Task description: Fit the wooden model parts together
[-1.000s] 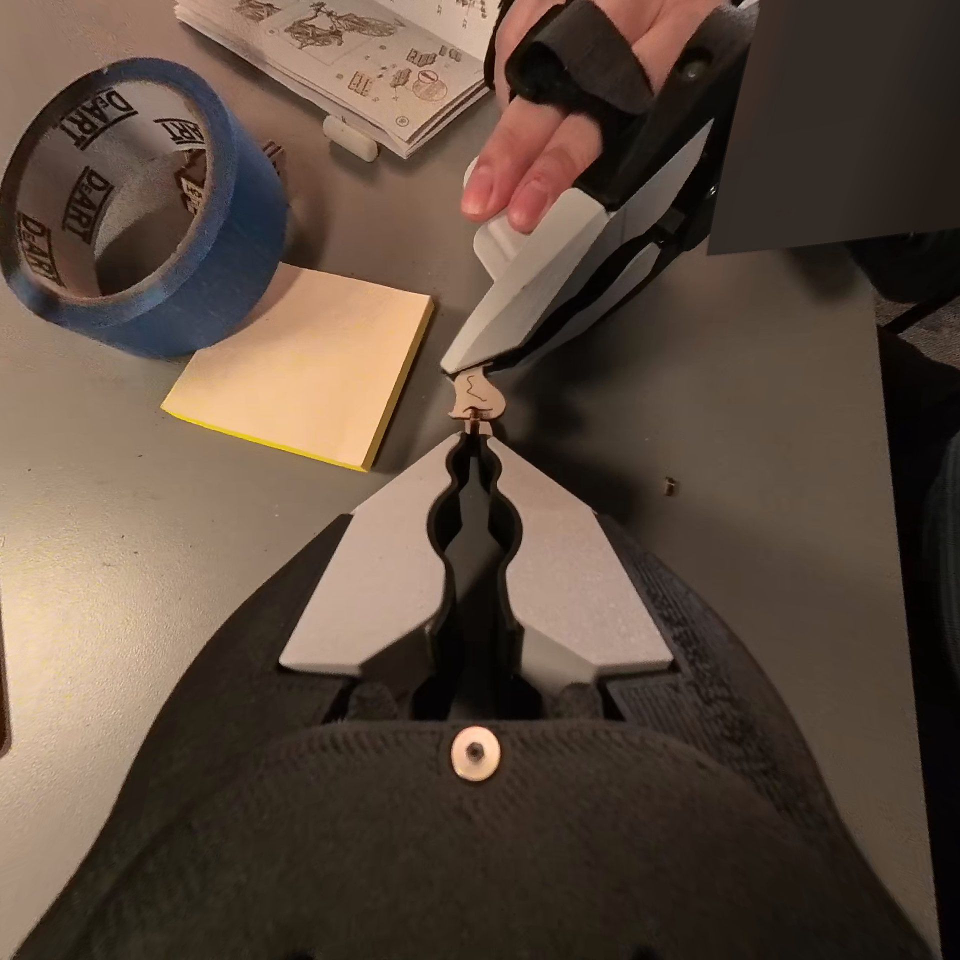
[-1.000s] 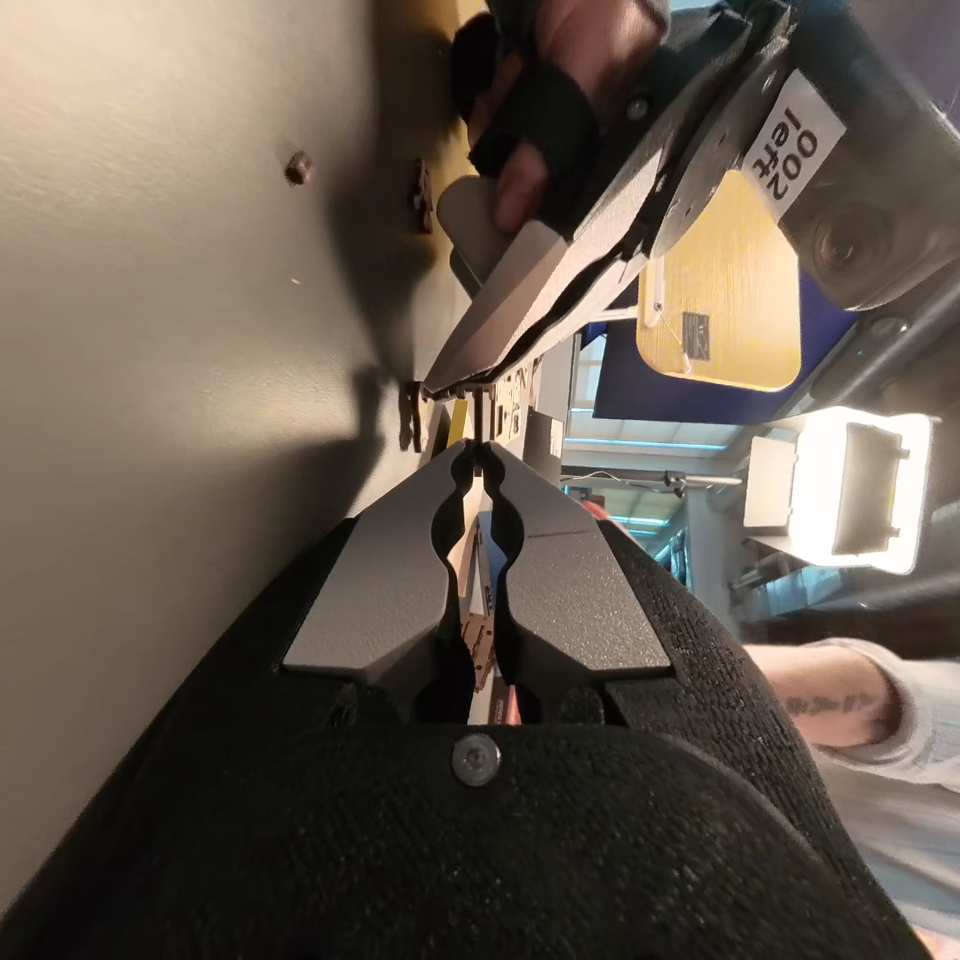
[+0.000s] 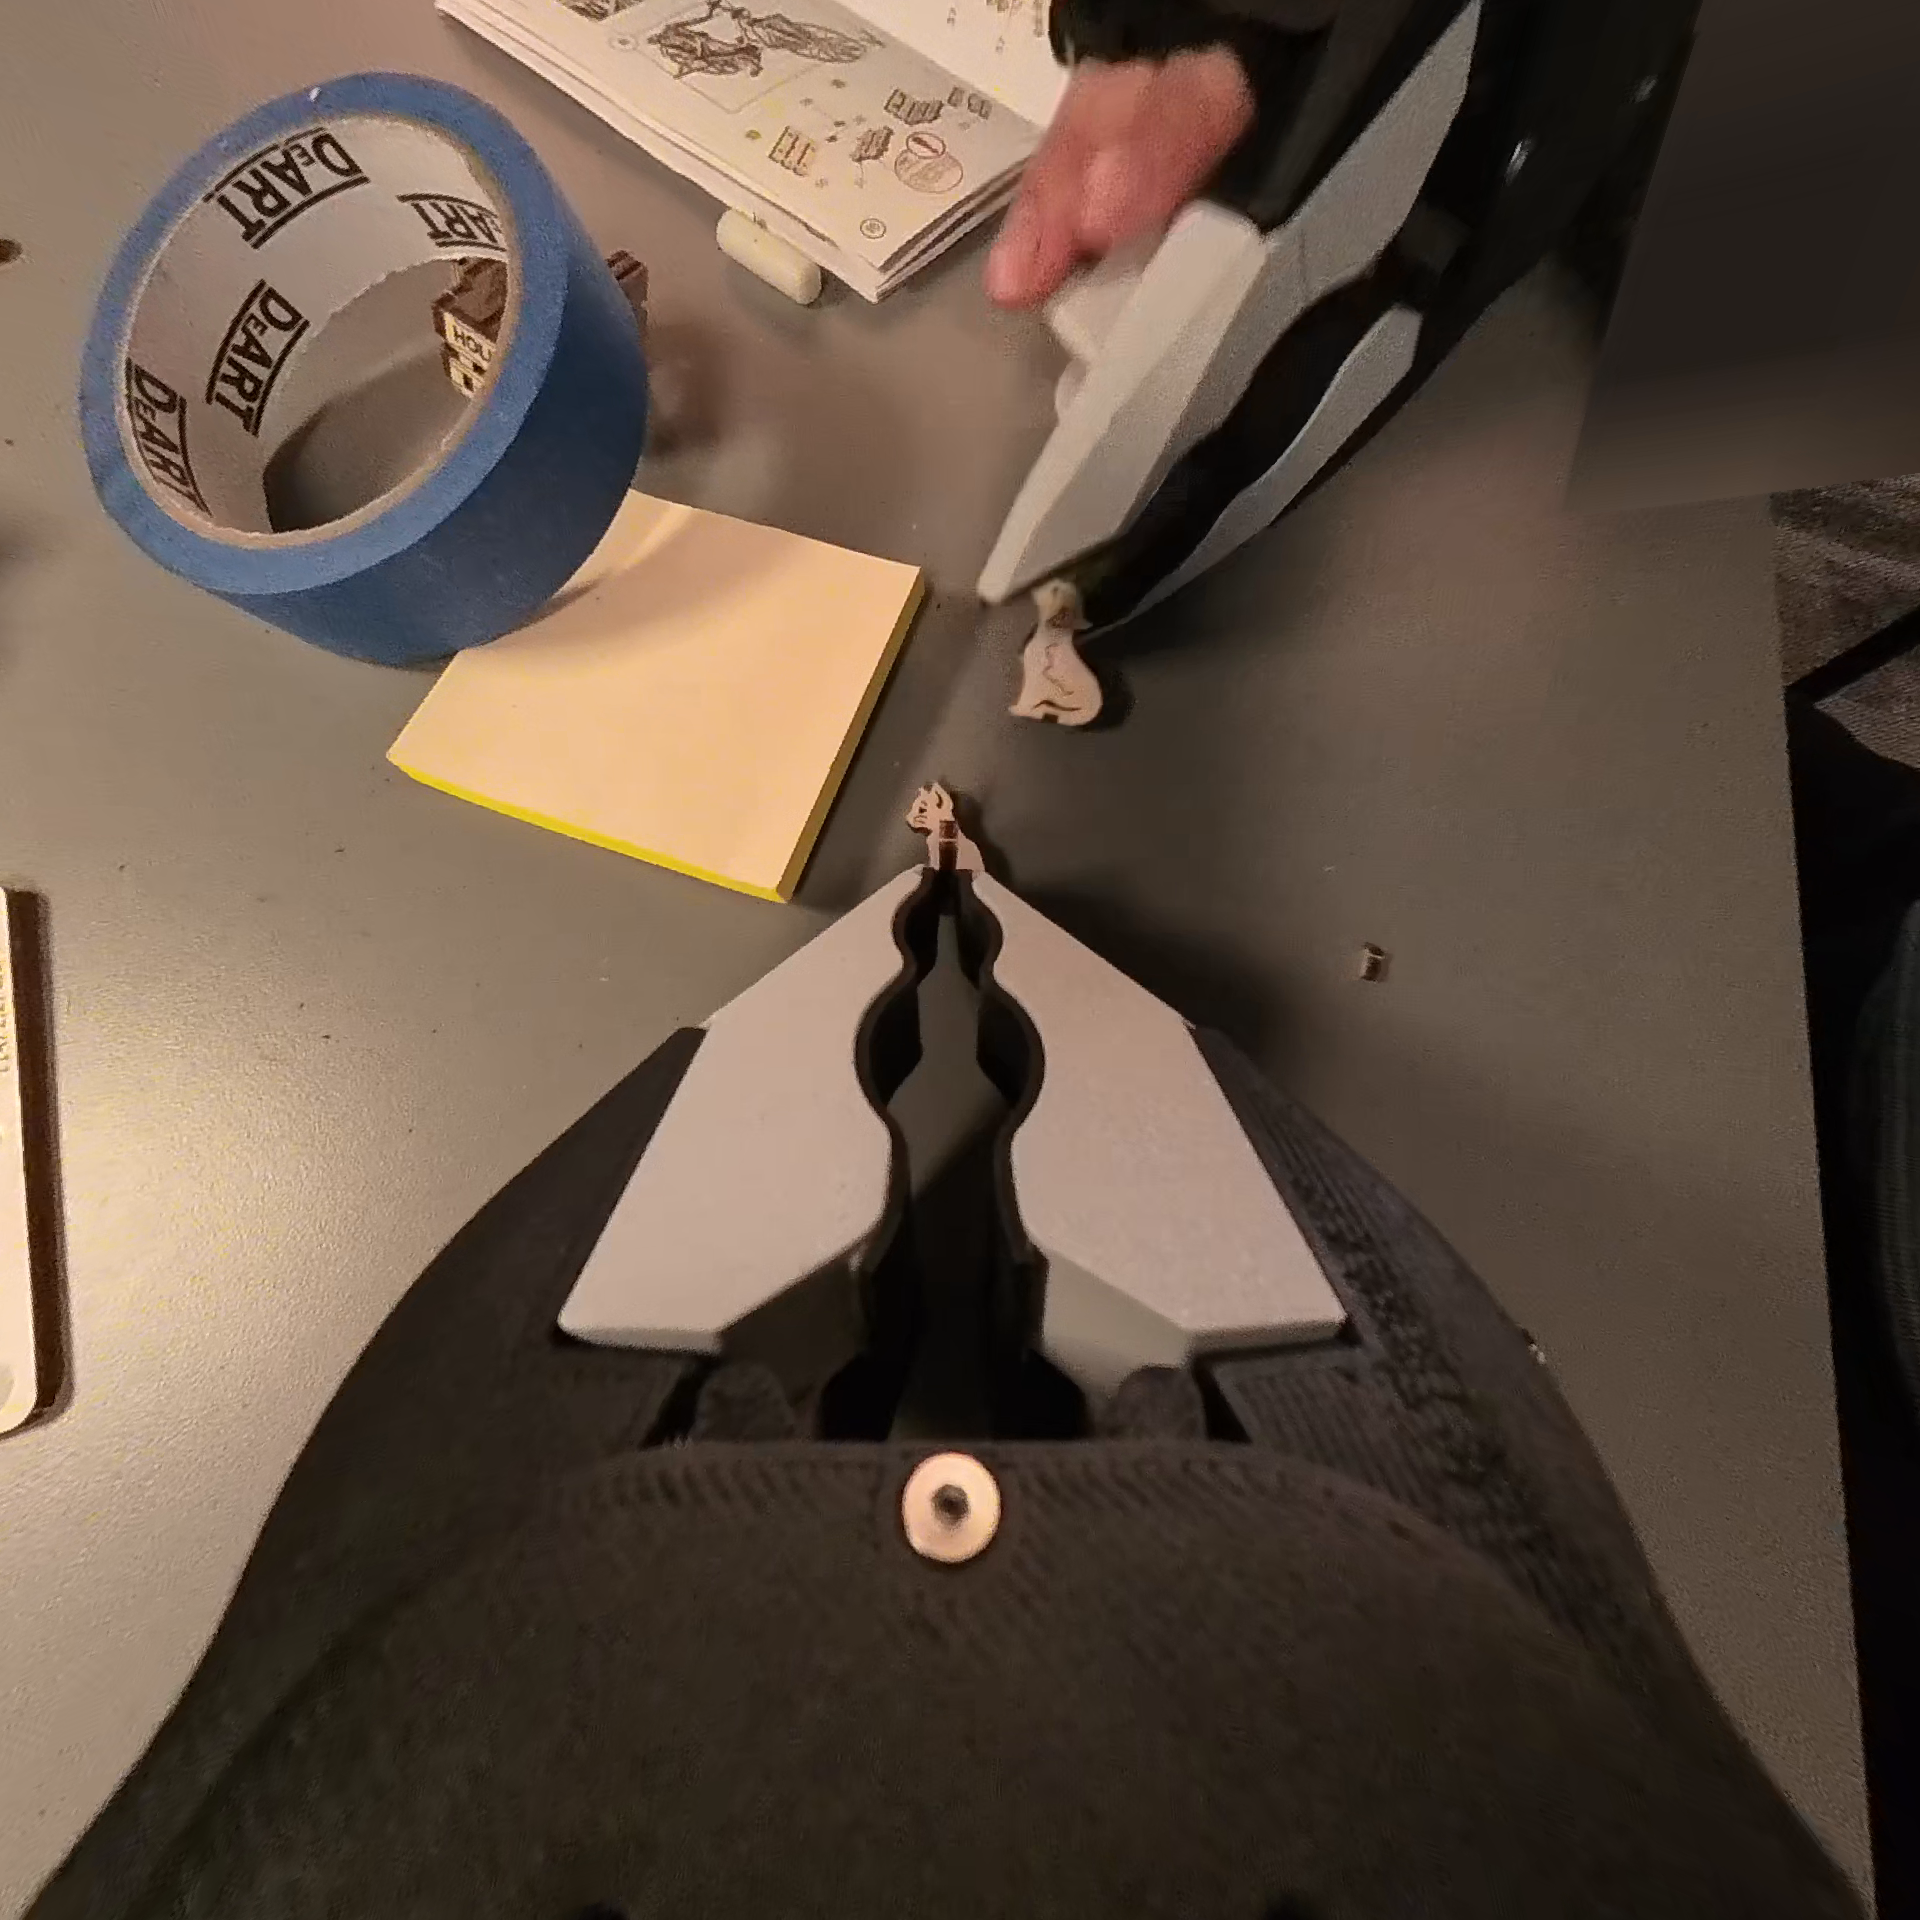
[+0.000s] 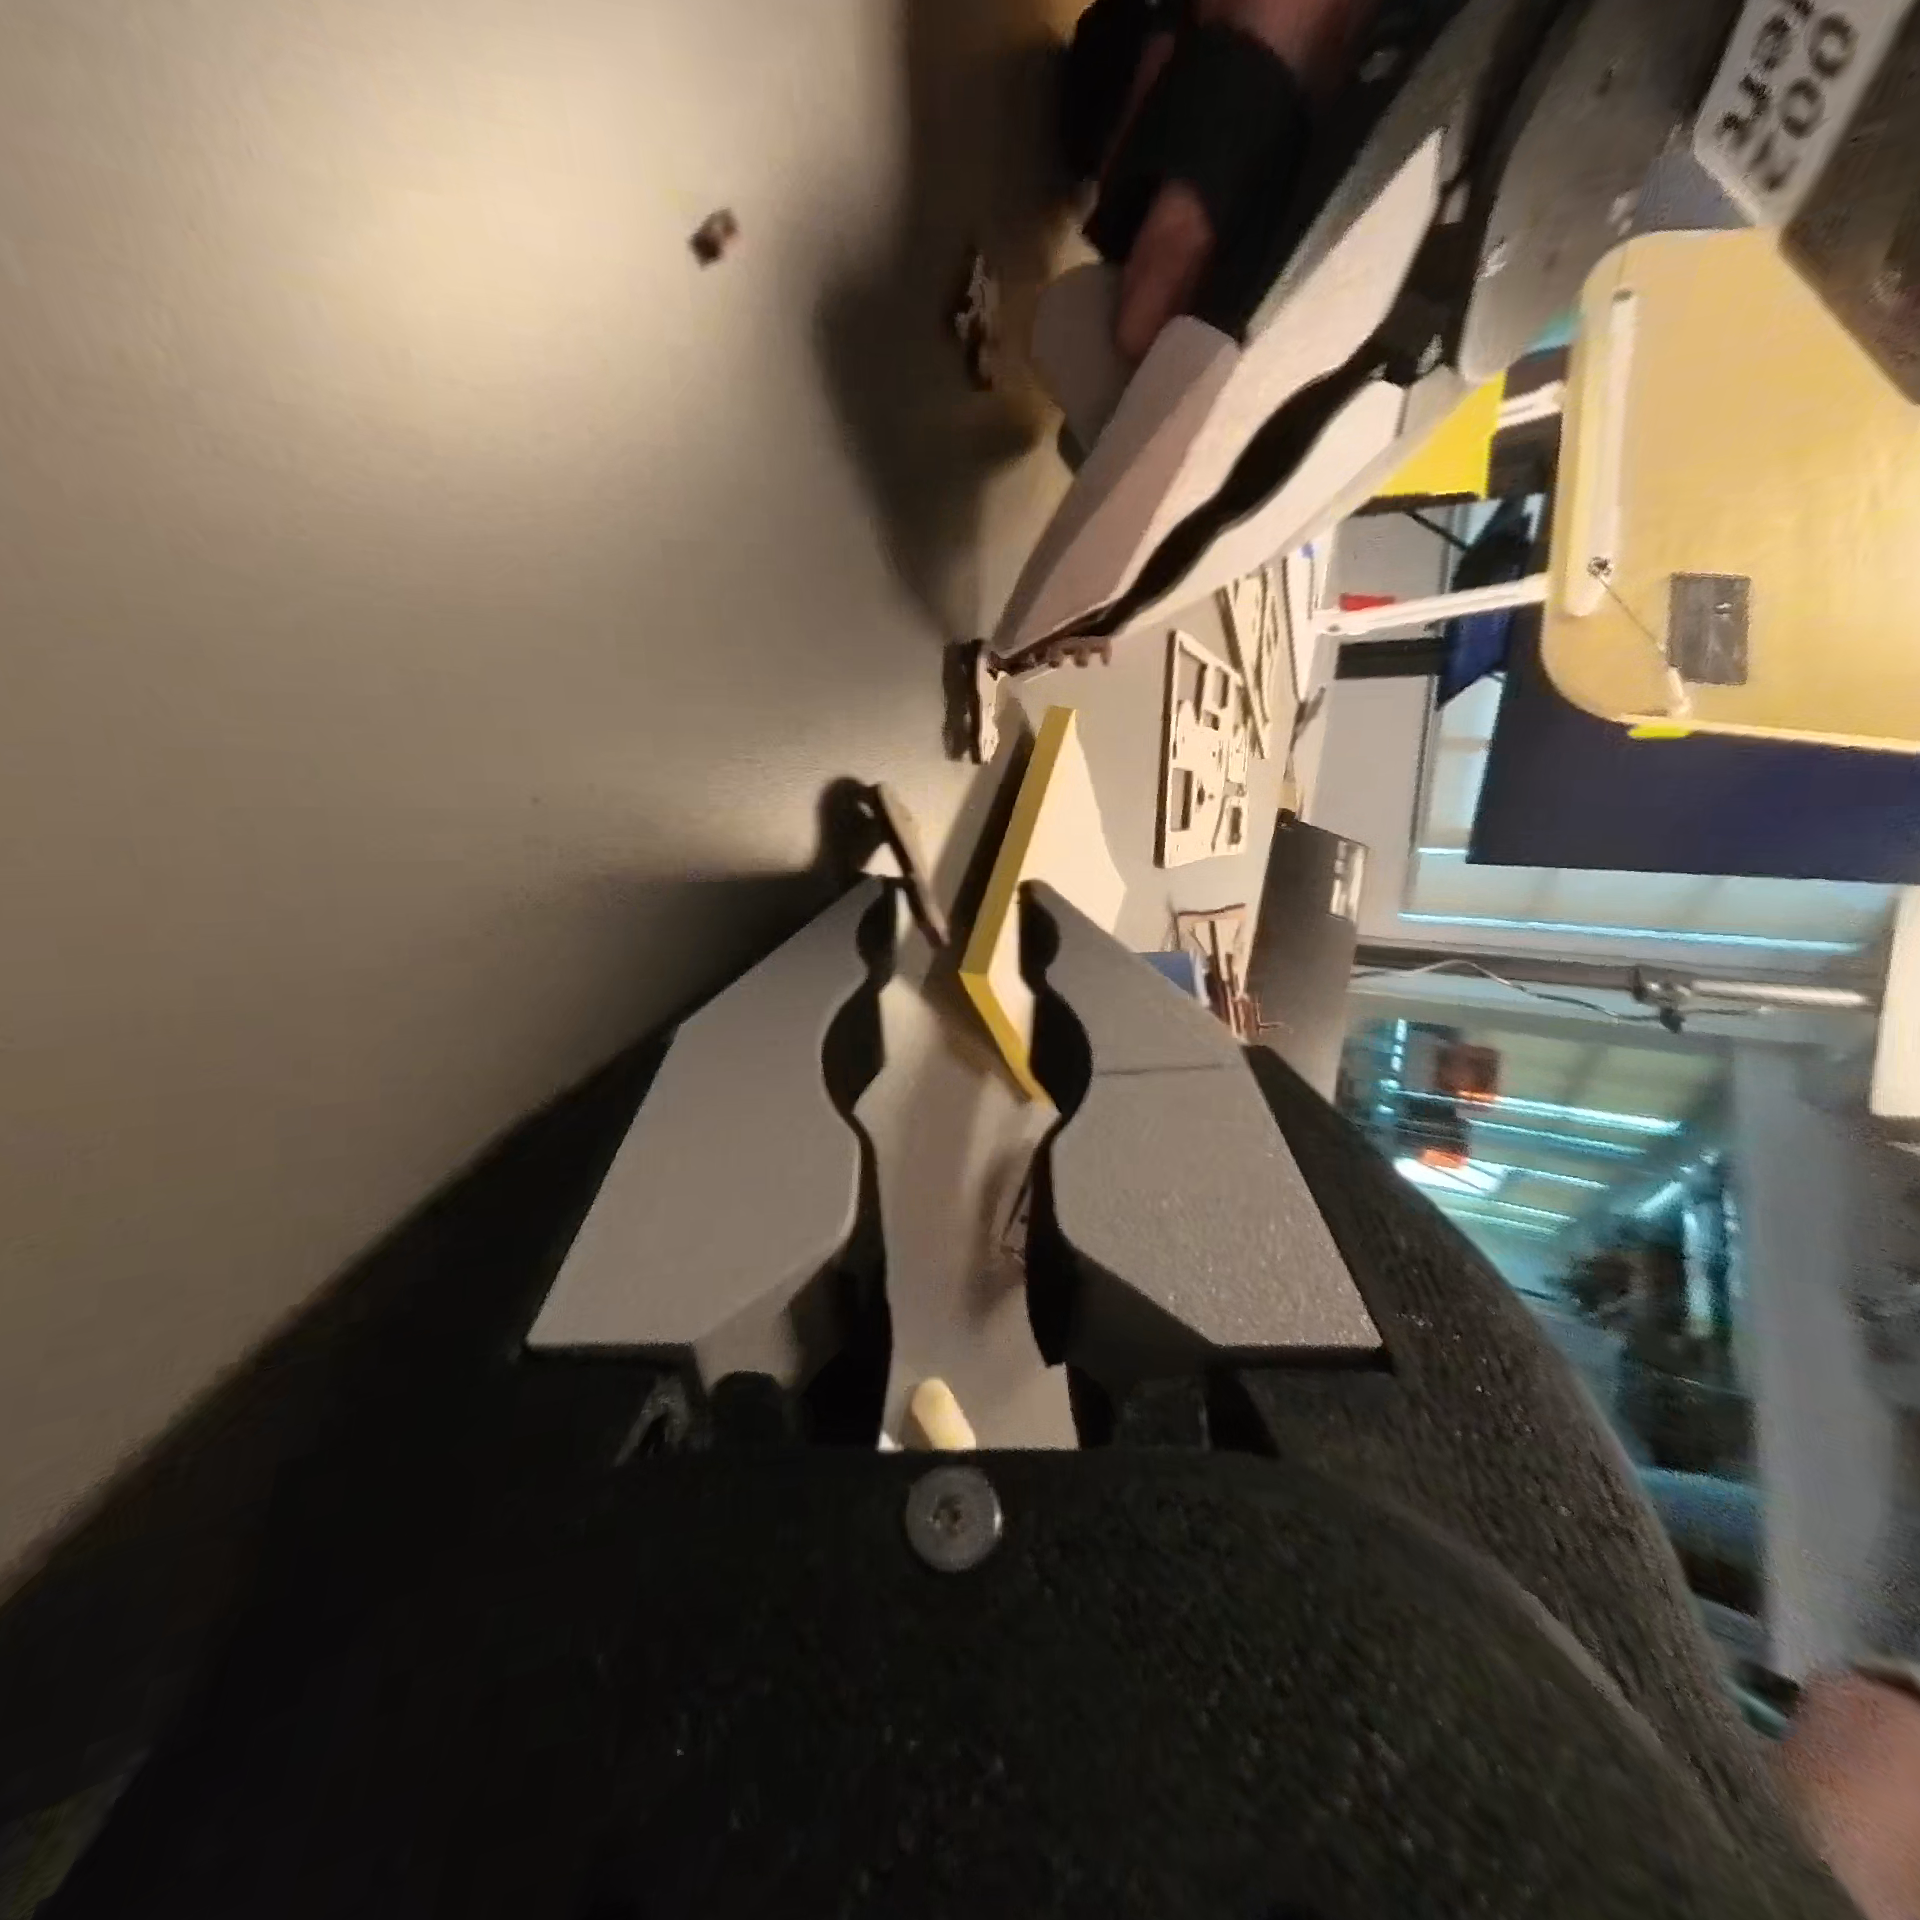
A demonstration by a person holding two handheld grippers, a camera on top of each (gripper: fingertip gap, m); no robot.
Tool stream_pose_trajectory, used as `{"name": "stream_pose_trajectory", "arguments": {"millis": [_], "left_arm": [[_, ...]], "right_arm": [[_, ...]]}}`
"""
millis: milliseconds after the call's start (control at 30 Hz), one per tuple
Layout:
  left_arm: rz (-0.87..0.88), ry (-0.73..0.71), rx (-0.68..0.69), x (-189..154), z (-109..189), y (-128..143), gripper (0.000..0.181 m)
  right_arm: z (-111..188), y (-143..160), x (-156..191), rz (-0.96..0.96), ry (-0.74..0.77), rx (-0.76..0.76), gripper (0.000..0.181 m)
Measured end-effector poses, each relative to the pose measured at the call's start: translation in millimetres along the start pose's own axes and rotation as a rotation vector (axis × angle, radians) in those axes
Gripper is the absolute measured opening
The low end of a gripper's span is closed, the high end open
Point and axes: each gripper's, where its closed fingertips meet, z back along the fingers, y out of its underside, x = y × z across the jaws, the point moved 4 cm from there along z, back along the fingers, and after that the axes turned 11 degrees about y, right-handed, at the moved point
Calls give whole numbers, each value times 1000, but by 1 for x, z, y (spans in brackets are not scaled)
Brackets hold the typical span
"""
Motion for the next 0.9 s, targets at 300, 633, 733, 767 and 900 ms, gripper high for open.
{"name": "stream_pose_trajectory", "arguments": {"millis": [300, 633, 733, 767, 900], "left_arm": [[-14, 4, 3, -2, 0, 0, 1], [-14, 8, 3, -2, 0, 0, 1], [-13, 8, 3, -2, 0, 0, 1], [-13, 11, 3, -2, 0, 0, 1], [-10, 13, 2, -2, 0, 0, 1]], "right_arm": [[-7, 52, -34, -130, 56, 135, 59], [-35, 80, -58, 152, 191, 369, 27], [-26, 102, -93, 127, 278, 499, 26], [-22, 121, -103, 84, 275, 588, 26], [-9, 221, -115, 3, 142, 1030, 26]]}}
